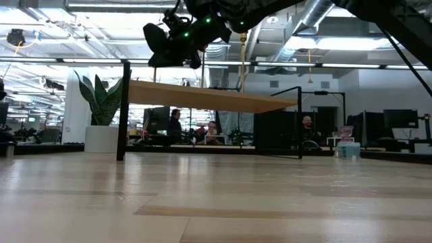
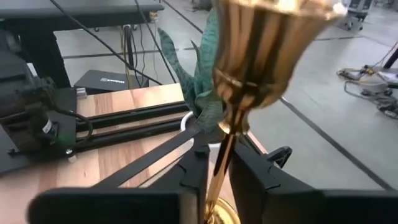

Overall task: Pick & Place candle stick holders
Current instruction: Put the gold candle holder on the shelf, then put the top pink glass candle holder on the shelf

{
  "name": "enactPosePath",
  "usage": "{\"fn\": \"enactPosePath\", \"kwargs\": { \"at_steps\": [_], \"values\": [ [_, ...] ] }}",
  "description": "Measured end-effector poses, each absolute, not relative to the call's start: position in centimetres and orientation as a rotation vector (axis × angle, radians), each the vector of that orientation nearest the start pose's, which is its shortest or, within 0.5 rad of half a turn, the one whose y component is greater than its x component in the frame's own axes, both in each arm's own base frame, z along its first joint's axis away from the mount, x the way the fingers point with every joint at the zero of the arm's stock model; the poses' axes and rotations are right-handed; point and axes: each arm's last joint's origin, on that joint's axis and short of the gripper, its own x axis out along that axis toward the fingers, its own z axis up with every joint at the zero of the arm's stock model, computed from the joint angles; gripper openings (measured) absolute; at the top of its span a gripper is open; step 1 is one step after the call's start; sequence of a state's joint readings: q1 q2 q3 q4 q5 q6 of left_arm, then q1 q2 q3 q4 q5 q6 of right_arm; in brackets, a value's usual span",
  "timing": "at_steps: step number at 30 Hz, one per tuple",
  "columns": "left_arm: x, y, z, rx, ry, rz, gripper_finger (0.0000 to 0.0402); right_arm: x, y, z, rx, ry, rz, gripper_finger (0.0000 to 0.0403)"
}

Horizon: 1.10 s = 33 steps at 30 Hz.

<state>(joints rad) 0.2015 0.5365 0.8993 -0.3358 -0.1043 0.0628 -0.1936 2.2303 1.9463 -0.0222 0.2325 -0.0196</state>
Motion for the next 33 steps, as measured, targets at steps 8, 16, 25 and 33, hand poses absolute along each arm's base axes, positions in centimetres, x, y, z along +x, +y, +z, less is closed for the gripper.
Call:
{"fn": "enactPosePath", "kwargs": {
  "at_steps": [8, 16, 25, 33],
  "values": [
    [9.5, 2.2, 38.4, 0.067, -0.018, 0.307, 0.0163, 51.3, -11.1, 27.2, -0.011, 0.313, -0.426, 0.0113],
    [9.5, 2.2, 38.4, 0.067, -0.018, 0.306, 0.0163, 51.1, -11.1, 27.3, -0.012, 0.340, -0.429, 0.0192],
    [9.5, 2.2, 38.4, 0.065, -0.019, 0.307, 0.0163, 49.7, -10.0, 29.2, -0.026, 0.410, -0.438, 0.0229],
    [9.5, 2.3, 38.4, 0.063, -0.019, 0.311, 0.0163, 45.8, -5.2, 33.7, -0.071, 0.565, -0.343, 0.0224]
  ]
}}
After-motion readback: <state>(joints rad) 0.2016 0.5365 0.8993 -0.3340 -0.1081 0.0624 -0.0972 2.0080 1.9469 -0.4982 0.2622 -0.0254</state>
